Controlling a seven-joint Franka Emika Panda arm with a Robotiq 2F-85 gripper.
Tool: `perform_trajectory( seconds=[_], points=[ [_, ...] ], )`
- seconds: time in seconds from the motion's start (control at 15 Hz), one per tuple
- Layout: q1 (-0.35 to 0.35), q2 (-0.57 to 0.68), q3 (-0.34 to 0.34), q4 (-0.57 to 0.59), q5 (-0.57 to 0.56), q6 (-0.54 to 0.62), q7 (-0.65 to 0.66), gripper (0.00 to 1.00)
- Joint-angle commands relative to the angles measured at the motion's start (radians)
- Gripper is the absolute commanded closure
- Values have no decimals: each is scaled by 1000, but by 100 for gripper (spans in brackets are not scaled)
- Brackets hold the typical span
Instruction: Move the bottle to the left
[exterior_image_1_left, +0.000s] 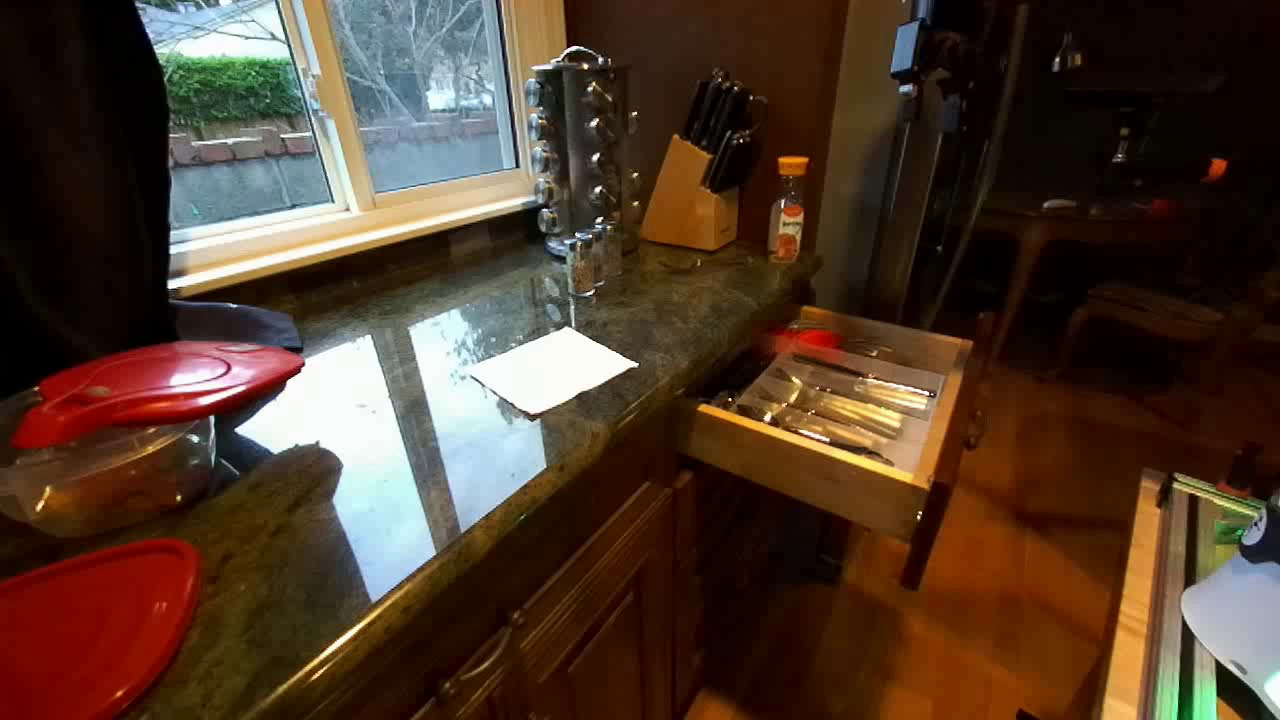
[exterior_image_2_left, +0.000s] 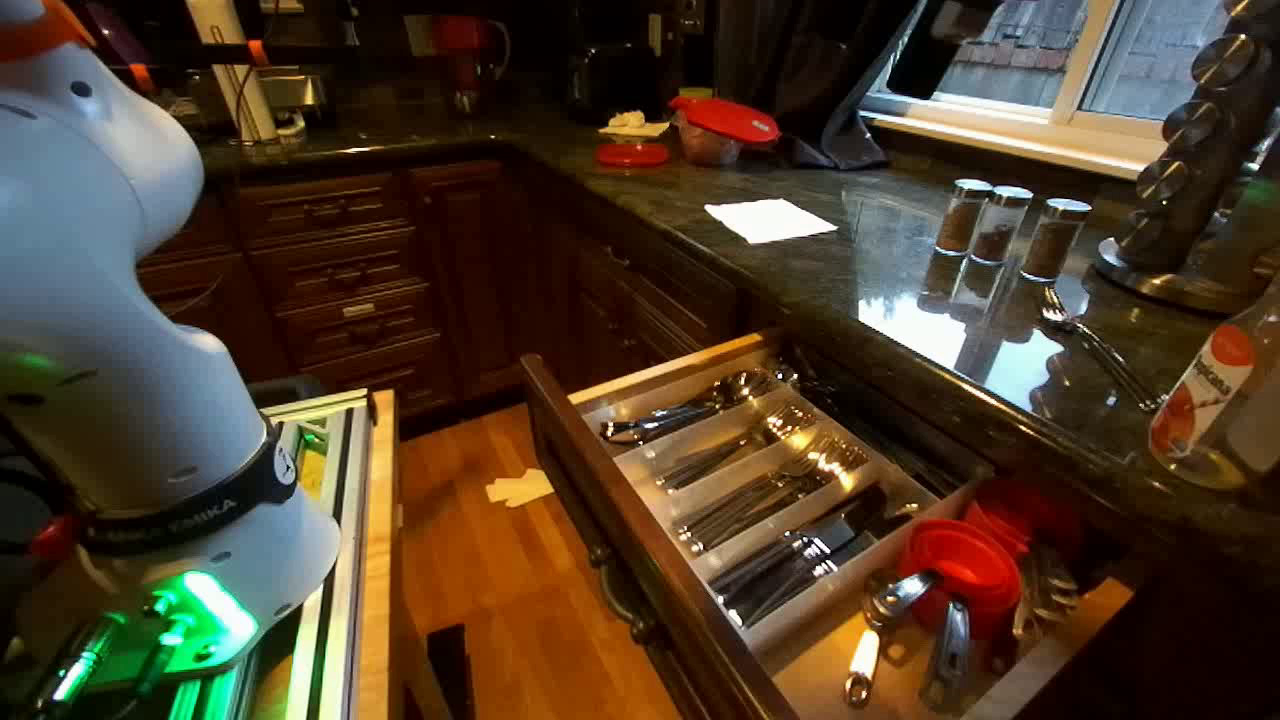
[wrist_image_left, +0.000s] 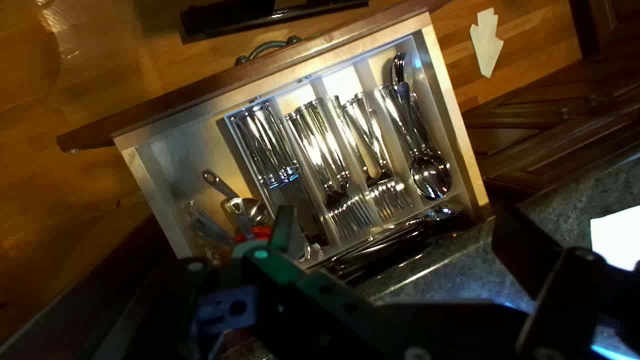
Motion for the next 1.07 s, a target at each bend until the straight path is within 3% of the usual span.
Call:
perform_trajectory(
  seconds=[0.0,0.47,0.6,1.0],
  points=[
    [-27,3,24,3,3,-3,-3,0],
    [-27,3,24,3,3,-3,-3,0],
    [-30,30,23,27,64,31,15,0],
    [-19,105,62,76,192,273,72,0]
  ],
)
